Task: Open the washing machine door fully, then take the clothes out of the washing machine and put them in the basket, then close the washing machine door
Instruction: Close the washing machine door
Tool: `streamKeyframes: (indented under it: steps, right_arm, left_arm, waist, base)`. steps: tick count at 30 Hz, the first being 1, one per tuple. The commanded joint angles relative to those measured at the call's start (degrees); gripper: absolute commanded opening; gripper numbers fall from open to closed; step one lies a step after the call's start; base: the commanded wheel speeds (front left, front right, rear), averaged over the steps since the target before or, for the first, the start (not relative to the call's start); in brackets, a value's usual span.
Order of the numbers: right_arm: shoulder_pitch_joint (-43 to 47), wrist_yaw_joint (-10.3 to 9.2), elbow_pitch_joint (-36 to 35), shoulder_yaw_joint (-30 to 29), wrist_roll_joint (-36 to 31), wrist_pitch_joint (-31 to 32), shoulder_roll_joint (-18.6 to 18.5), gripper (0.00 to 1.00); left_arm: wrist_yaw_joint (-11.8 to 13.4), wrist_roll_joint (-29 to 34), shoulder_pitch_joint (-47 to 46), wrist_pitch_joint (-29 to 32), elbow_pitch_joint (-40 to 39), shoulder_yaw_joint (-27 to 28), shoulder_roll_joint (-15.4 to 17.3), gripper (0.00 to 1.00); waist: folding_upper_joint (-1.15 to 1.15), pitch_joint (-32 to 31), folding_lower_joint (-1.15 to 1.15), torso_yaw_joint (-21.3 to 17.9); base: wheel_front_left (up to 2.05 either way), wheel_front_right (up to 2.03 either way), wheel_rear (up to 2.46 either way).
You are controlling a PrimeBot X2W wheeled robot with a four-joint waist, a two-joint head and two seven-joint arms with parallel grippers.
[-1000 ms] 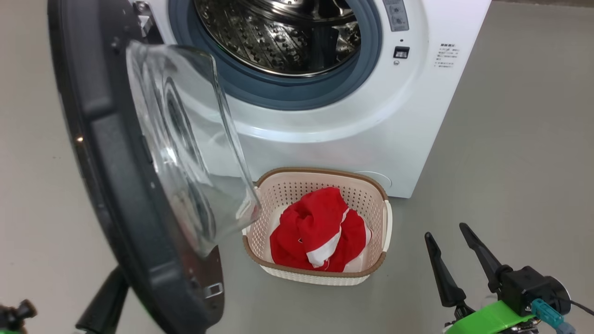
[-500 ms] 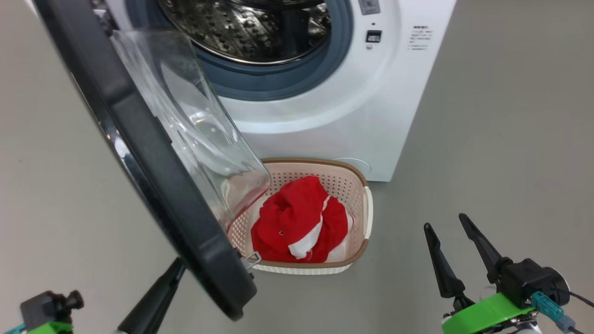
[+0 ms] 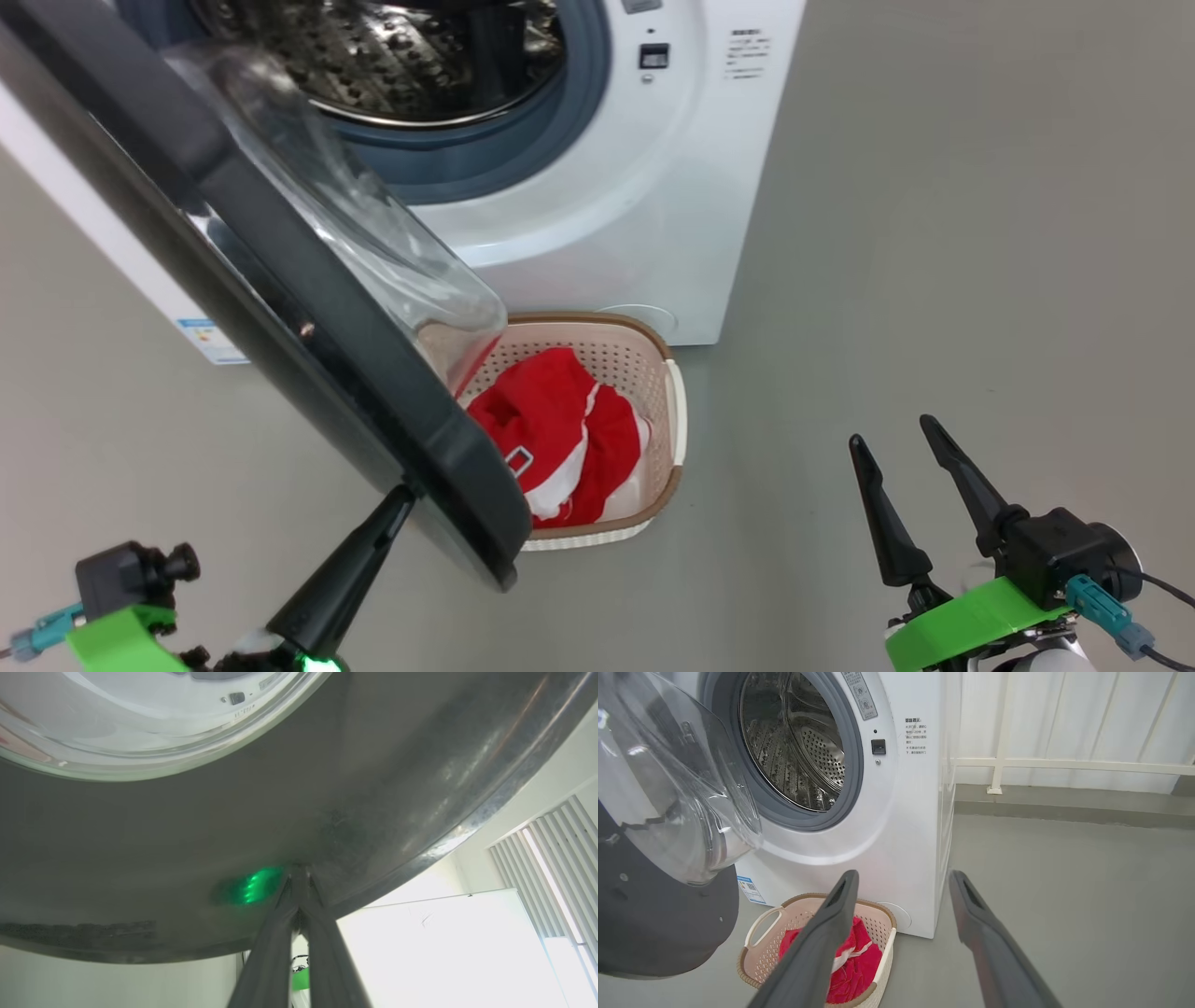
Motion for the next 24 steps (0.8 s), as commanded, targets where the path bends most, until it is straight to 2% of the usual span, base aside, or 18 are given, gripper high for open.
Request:
streamKeyframes:
  steps: [1,24]
  right_arm:
    - [-1.7,0.19,-1.1,1.6,0.8,-0.6,-0.4,1.00]
    - [-3.6,0.19,-0.5,2.3,1.4,-1.1,-0.4,1.00]
  left_arm:
    - [-0.7,0.6,-2.7,0.6,-1.0,1.4,0.4,0.00]
    - [-0.8,-0.1,-12.9,3.0,6.1,2.1,2.3,0.00]
  waist:
    - [0.00,0.4,0.00,-1.6]
    - [0.00,3.4,0.00,-9.1]
  base:
    - [0.00,0.00,0.00]
    - [0.00,0.00,0.00]
